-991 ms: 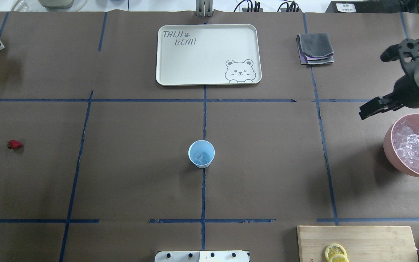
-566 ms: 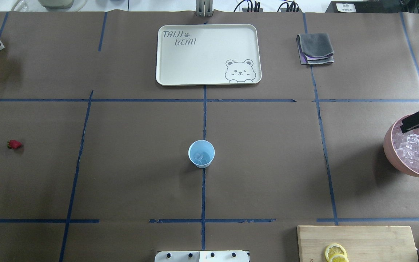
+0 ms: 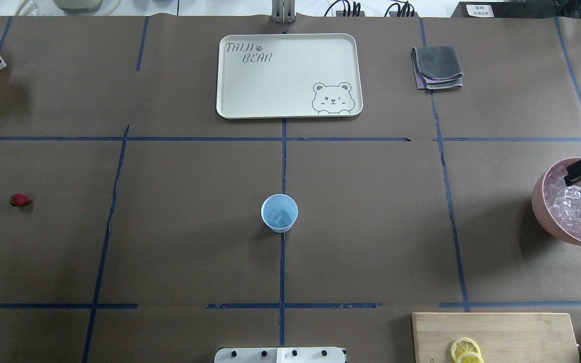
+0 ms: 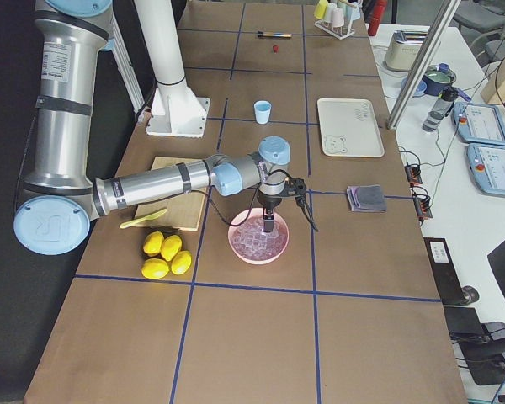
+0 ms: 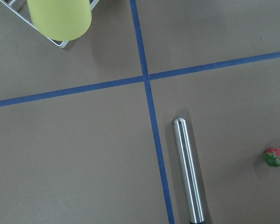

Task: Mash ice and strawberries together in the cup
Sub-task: 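Lower the right gripper into the bowl and grasp a third ice cube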

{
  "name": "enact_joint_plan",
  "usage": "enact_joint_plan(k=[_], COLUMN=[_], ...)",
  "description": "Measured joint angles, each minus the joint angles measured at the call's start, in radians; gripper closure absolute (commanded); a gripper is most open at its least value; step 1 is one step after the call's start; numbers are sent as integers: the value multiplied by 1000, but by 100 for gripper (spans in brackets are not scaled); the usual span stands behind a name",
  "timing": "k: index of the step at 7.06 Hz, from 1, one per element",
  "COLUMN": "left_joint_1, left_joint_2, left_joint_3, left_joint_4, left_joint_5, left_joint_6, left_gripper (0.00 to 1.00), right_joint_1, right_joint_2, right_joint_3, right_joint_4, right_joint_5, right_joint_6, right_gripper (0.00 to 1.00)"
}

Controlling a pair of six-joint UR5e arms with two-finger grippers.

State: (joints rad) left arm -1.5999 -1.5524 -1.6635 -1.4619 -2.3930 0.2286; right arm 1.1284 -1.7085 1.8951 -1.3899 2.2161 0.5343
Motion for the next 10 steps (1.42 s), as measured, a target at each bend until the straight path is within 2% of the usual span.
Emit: enact_joint_plan(k=[1, 2, 3, 4, 10], left_joint_1=[0, 0, 0, 0, 0], left_joint_2=[0, 0, 0, 0, 0], left_joint_3=[0, 0, 0, 0, 3], left_joint_4=[0, 0, 0, 0, 0], left_joint_5=[0, 0, 0, 0, 0], left_joint_6=[0, 0, 0, 0, 0], left_gripper=[0, 0, 0, 0, 0], right_joint_1=[0, 0, -1, -3, -36], right_joint_2=[-2, -6, -8, -9, -8], right_joint_3=[-40, -62, -75, -86, -110], right_joint_4=[72, 110, 126, 132, 137], right_joint_5=[3, 9, 15, 18, 49], right_joint_6=[20, 34, 39, 40, 26], right_gripper=[2, 7, 15, 19, 26])
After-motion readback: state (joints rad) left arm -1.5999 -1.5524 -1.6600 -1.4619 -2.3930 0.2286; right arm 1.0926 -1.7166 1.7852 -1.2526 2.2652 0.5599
